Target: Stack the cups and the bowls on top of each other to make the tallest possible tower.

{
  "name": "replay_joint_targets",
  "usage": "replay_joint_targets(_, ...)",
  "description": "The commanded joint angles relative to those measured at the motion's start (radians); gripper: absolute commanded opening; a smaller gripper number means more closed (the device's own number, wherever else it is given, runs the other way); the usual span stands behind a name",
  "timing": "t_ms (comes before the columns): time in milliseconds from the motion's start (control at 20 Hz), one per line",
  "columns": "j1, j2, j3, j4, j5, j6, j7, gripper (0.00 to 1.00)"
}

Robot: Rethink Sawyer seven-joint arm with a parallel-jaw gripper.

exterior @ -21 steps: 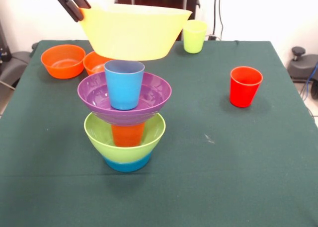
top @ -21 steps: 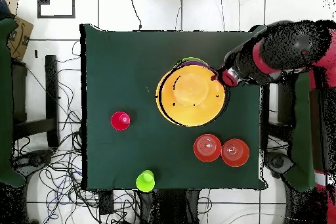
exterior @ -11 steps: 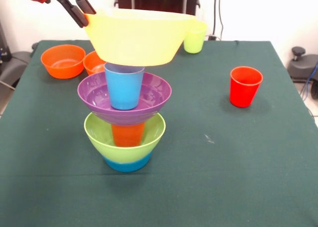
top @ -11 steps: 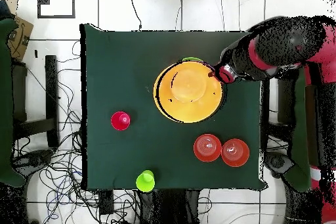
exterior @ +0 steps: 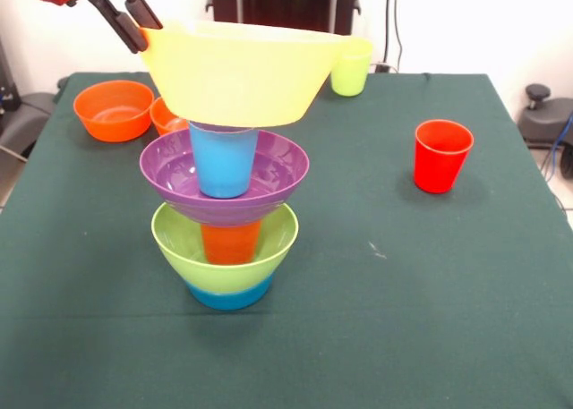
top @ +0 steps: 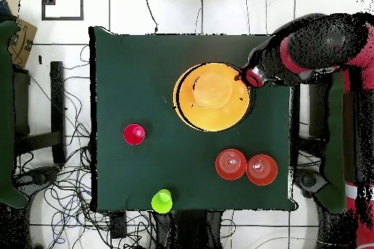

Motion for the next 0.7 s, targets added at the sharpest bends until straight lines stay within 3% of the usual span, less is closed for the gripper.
replay_joint_targets(50,0.054,0.001,-0.096,-0.071,-0.077,0.048,-0.362,0.0)
replay_joint_targets(400,0.049,-0.002,-0.098,-0.061,-0.085,0.045,-0.364,0.0)
replay_joint_targets(700,0.03,-0.02,-0.111,0.028,-0.102,-0.001,-0.305,0.0)
